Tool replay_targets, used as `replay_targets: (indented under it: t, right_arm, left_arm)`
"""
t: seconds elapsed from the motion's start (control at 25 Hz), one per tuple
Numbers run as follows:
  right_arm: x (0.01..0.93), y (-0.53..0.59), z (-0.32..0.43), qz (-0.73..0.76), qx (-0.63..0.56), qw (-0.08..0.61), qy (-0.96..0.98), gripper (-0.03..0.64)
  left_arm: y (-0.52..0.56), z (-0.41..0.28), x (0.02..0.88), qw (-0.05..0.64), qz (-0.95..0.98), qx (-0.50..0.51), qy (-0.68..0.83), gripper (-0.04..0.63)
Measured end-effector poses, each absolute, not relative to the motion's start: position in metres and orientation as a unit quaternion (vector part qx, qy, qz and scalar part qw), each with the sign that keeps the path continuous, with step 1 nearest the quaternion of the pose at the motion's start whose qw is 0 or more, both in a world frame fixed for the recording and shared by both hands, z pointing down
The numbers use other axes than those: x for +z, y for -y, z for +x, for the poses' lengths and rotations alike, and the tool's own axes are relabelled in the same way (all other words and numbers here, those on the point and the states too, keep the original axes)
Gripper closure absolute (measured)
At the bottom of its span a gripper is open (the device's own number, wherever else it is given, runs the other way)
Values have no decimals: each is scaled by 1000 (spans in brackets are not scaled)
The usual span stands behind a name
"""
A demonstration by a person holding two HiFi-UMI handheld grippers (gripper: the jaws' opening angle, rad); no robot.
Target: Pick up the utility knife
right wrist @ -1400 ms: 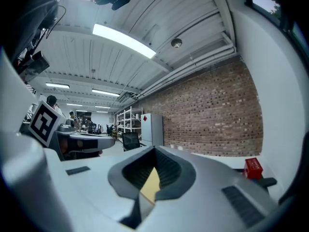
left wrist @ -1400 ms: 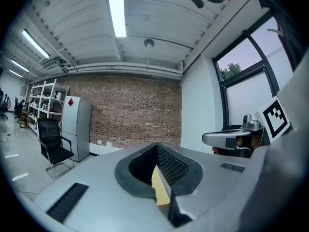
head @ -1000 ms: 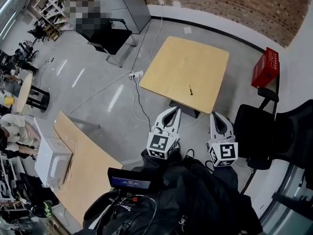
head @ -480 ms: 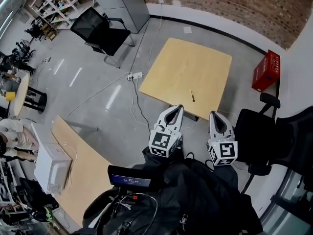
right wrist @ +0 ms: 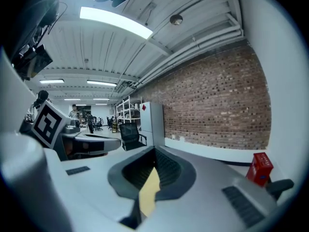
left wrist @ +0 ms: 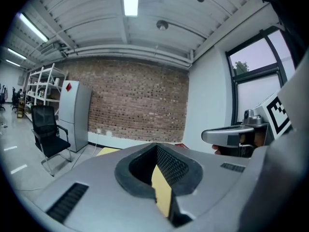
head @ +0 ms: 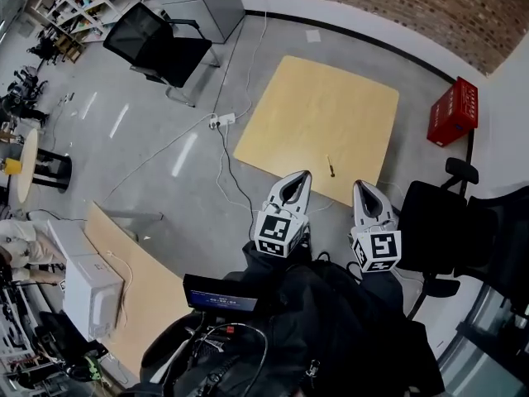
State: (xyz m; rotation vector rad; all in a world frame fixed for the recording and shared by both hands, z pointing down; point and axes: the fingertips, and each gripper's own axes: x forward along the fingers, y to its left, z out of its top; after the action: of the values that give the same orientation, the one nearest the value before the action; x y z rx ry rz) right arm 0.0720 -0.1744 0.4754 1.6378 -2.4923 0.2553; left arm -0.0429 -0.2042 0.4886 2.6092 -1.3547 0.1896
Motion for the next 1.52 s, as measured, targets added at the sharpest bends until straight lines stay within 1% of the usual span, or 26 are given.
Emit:
replay_targets:
  t: [0.24, 0.56, 1.04, 1.2, 1.52]
  right_arm:
    - [501, 205, 62, 550, 107, 97, 823, 614]
    - [510, 223, 52, 554, 115, 103, 818, 614]
    - [543, 248, 71, 524, 150, 116, 830, 614]
    - [577, 254, 72, 508, 172, 136, 833, 614]
    - [667, 257, 75, 495, 240, 194, 813, 614]
  left_arm:
    - [237, -45, 515, 122, 886, 79, 440, 595]
    - [262, -50, 525, 132, 889, 81, 431, 595]
    - [281, -29, 548, 154, 875, 106, 446, 594]
    - [283, -25, 582, 175, 867, 132, 447, 594]
    - [271, -25, 680, 248, 835, 203, 447, 594]
